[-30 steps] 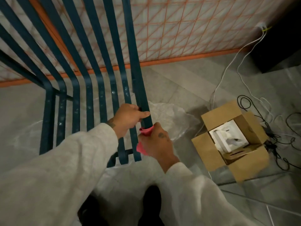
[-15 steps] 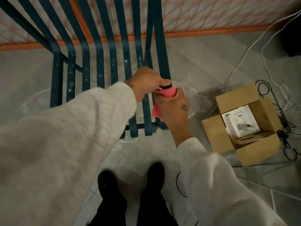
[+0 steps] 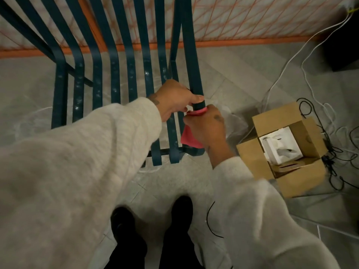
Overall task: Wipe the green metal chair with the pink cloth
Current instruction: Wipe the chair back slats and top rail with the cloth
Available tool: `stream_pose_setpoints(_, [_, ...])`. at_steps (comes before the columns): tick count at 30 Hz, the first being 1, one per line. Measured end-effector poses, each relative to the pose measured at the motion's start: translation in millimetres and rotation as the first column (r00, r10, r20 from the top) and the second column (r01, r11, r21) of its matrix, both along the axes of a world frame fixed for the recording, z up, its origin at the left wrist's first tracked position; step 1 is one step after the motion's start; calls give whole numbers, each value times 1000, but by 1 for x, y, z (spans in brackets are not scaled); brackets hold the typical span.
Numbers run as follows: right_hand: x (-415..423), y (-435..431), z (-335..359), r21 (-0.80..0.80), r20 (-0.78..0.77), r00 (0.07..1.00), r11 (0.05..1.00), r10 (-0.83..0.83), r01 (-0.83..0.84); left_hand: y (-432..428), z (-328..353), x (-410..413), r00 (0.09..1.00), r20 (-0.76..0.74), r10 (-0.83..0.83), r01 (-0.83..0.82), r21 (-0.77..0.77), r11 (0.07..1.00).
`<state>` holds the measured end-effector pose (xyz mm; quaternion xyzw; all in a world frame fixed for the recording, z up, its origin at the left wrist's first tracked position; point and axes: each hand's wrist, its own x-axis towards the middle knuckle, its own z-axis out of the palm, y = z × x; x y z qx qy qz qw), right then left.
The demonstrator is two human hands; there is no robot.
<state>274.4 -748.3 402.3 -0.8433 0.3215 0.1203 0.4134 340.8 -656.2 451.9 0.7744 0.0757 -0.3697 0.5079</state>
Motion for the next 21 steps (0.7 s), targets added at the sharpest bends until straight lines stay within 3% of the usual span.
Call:
stream_pose_setpoints(2, [29, -5, 8, -70, -155, 977, 985, 148, -160, -2, -1, 0, 1000, 7, 14, -15, 21, 1000])
stream_pose_setpoints(4, [39, -6, 11, -77, -211, 954, 970, 212, -232, -4, 1, 2, 1000, -6, 29, -29, 30, 999])
stream_pose_setpoints(6, [33, -4, 8, -65, -116, 979, 982, 168, -176, -4, 2, 2, 999, -19, 38, -37, 23, 999])
stream_pose_setpoints(9, [-6, 6, 0, 20, 122, 990, 997, -73, 71, -2, 3, 1, 1000, -14, 21, -21, 22, 1000])
stream_pose_setpoints(12, [-63, 14, -24, 110, 240, 962, 988, -133, 109, -2, 4, 0, 1000, -17, 0, 1, 20, 1000])
stream_pose_setpoints(15, [-87, 12, -42, 240, 186, 976, 968, -117, 70, -2, 0, 1, 1000, -5, 2, -2, 27, 1000])
stream_pose_setpoints(21, [-36, 0, -14, 69, 138, 990, 998, -19, 9, -1, 1, 1, 1000, 18, -26, 25, 24, 999])
